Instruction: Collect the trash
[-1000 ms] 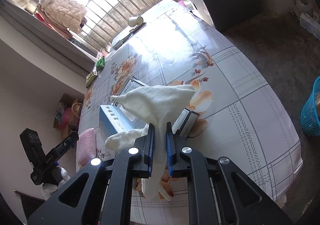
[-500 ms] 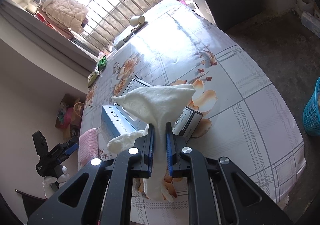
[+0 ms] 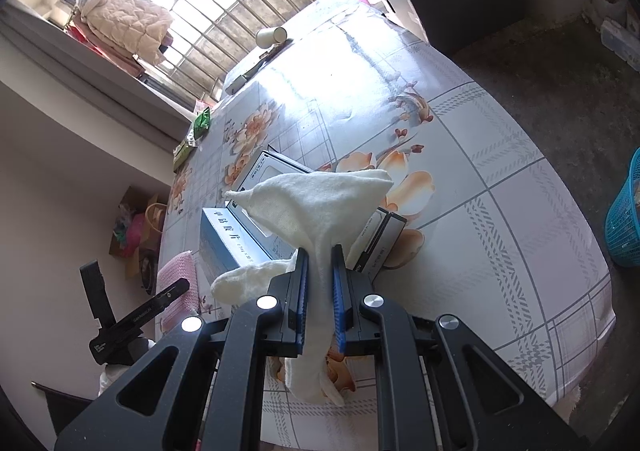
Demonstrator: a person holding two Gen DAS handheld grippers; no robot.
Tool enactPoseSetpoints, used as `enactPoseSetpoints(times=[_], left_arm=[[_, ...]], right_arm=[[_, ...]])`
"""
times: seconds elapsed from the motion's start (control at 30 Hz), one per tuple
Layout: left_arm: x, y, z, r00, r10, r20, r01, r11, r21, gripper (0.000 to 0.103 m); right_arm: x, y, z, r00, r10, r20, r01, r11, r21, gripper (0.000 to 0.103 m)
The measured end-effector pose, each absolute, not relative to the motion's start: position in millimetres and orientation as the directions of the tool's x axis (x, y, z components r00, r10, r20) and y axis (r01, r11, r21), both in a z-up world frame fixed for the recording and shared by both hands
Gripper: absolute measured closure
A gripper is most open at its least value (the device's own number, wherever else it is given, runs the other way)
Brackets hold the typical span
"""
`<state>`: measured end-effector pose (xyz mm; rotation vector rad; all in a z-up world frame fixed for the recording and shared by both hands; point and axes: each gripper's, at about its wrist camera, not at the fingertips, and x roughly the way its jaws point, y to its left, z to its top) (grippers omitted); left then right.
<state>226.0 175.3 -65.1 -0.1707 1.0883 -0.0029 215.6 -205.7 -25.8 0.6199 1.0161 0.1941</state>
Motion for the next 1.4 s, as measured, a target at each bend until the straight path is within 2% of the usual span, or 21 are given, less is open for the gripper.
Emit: enactPoseSetpoints(times=[0.2, 0.57, 0.83, 1.4], left_arm=[[224, 166, -68, 0.467, -0.014, -0.884, -0.061, 0.997, -0.047, 0.018], [212, 169, -53, 0.526, 0.016, -0.850, -0.045, 0.999, -0.009, 0.022], [198, 163, -26, 0.580, 0.007, -0.815, -0.025, 1.000, -0.009, 0.023], [188, 97, 22, 0.668, -0.043, -0.743, 0.121, 0.991, 0.051, 0.023]], right_arm=[[217, -200, -23, 0.526, 0.442, -0.726, 0.106, 0.813, 0.572, 0.091], [211, -197, 3, 0.561, 0.508, -0.654, 0.013, 0.785, 0.620, 0.093], [207, -200, 14, 0.571, 0.552, -0.608, -0.024, 0.752, 0.659, 0.094], [193, -225, 25, 0.594, 0.613, -0.521, -0.046, 0.673, 0.738, 0.095]])
